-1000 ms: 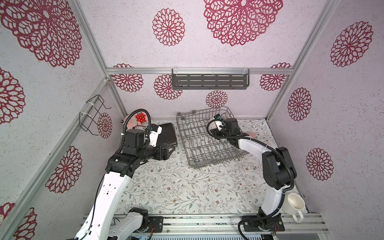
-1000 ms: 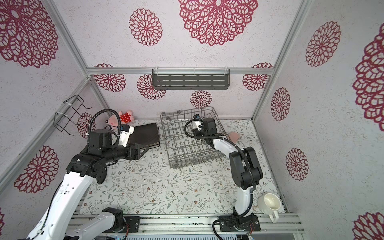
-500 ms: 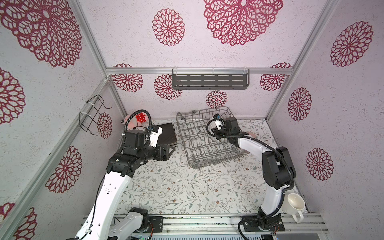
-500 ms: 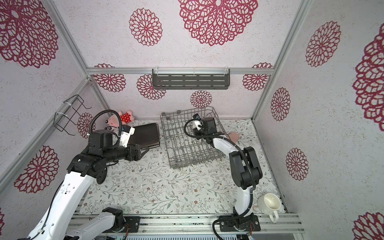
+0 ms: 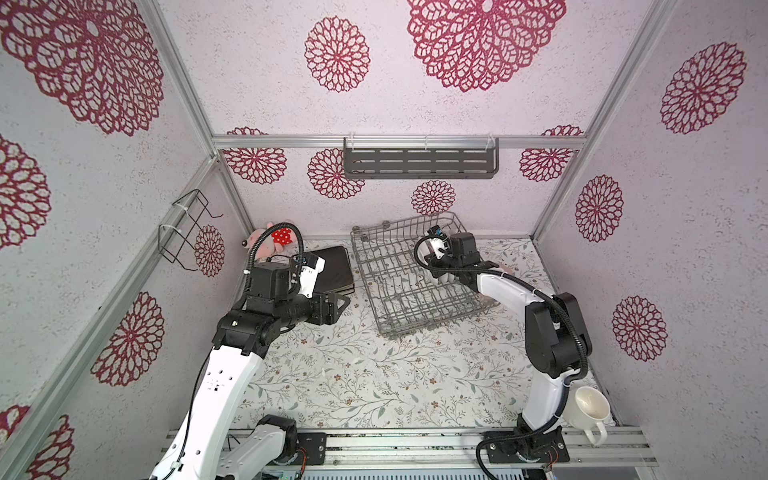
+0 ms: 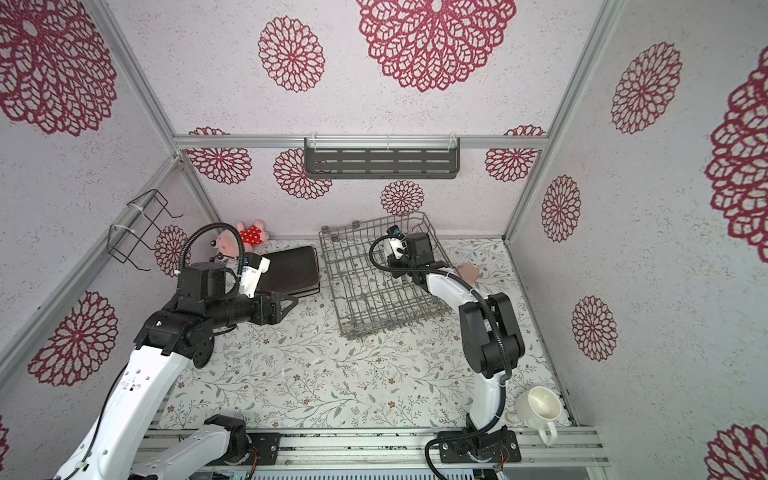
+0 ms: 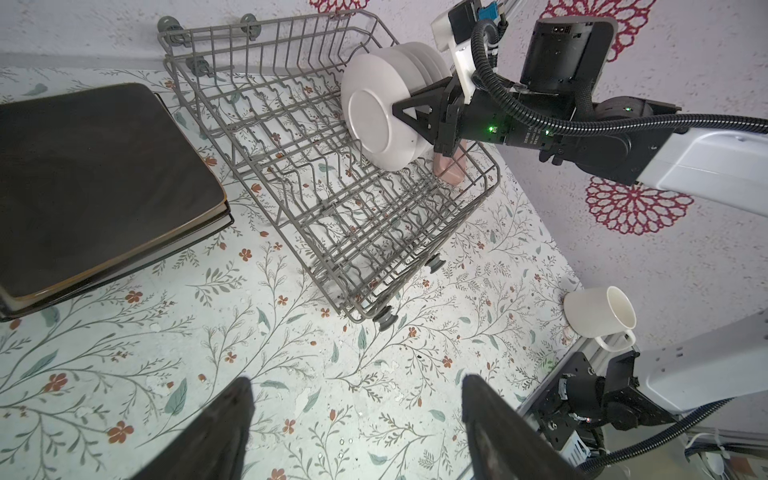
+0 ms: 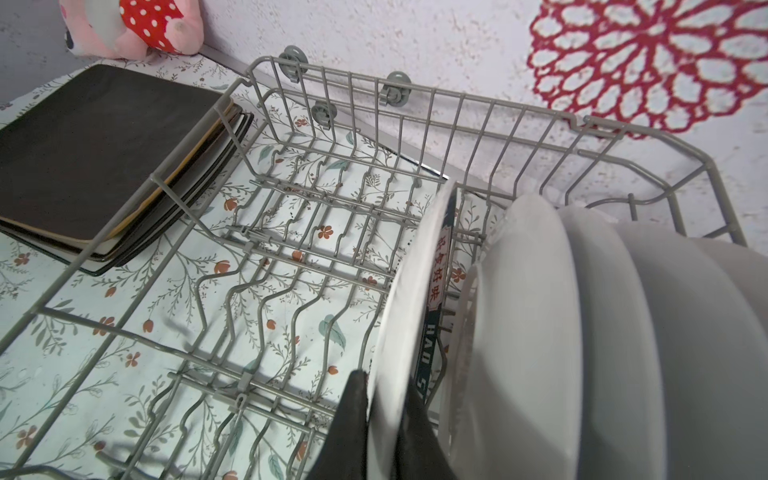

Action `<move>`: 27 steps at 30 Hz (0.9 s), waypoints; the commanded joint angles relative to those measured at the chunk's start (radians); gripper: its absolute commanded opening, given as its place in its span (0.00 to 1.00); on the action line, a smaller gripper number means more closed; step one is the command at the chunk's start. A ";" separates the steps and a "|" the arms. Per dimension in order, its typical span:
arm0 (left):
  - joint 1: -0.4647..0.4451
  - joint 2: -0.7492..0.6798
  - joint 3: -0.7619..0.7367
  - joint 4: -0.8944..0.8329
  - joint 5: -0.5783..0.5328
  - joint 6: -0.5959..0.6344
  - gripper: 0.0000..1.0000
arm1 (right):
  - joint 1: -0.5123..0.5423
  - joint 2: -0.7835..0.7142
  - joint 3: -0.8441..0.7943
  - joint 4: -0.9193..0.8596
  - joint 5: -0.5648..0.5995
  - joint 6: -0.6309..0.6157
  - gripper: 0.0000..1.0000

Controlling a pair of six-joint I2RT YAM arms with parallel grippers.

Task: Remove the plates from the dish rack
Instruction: 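Grasp the green-rimmed plate edge with the right gripper and lift it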

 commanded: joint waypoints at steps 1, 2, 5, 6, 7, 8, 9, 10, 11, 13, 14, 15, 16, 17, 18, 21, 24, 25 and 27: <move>-0.008 -0.012 -0.016 0.030 0.003 0.031 0.81 | 0.003 -0.007 0.051 0.008 -0.011 -0.057 0.09; -0.008 -0.012 -0.019 0.034 0.004 0.031 0.81 | 0.003 -0.009 0.055 0.006 -0.009 -0.057 0.09; -0.008 -0.015 -0.028 0.043 0.005 0.030 0.81 | 0.002 -0.016 0.067 0.005 -0.010 -0.054 0.08; -0.008 -0.015 -0.029 0.046 0.006 0.030 0.81 | 0.002 -0.019 0.073 0.007 -0.015 -0.052 0.07; -0.008 -0.015 -0.029 0.048 0.007 0.030 0.81 | 0.002 -0.020 0.077 0.007 -0.018 -0.048 0.06; -0.008 -0.015 -0.029 0.049 0.010 0.031 0.81 | 0.001 -0.025 0.082 0.008 -0.023 -0.042 0.06; -0.007 -0.015 -0.029 0.049 0.012 0.031 0.81 | 0.002 -0.028 0.084 0.013 -0.029 -0.030 0.05; -0.007 -0.015 -0.029 0.052 0.012 0.031 0.81 | 0.002 -0.034 0.084 0.022 -0.033 -0.021 0.05; -0.007 -0.016 -0.031 0.052 0.013 0.031 0.81 | 0.003 -0.039 0.087 0.029 -0.039 -0.016 0.04; -0.007 -0.018 -0.035 0.060 0.016 0.030 0.81 | 0.002 -0.047 0.098 0.025 -0.049 -0.007 0.04; -0.007 -0.019 -0.037 0.064 0.019 0.030 0.81 | 0.001 -0.053 0.104 0.020 -0.050 -0.006 0.03; -0.008 -0.019 -0.038 0.069 0.022 0.030 0.81 | 0.004 -0.062 0.107 0.018 -0.048 -0.006 0.03; -0.008 -0.021 -0.041 0.072 0.025 0.029 0.81 | 0.004 -0.070 0.107 0.016 -0.046 -0.007 0.02; -0.008 -0.021 -0.042 0.076 0.029 0.030 0.81 | 0.006 -0.081 0.107 0.016 -0.043 -0.008 0.02; -0.008 -0.022 -0.042 0.077 0.032 0.030 0.81 | 0.006 -0.090 0.107 0.013 -0.041 -0.008 0.01; -0.007 -0.025 -0.040 0.080 0.034 0.034 0.82 | 0.011 -0.116 0.110 0.006 -0.042 -0.012 0.00; -0.008 -0.034 -0.039 0.083 0.034 0.035 0.81 | 0.019 -0.138 0.112 0.002 -0.040 -0.016 0.00; -0.008 -0.035 -0.039 0.084 0.035 0.035 0.82 | 0.019 -0.144 0.112 0.001 -0.040 -0.016 0.00; -0.008 -0.043 -0.039 0.085 0.041 0.031 0.81 | 0.026 -0.155 0.114 0.001 -0.043 -0.016 0.00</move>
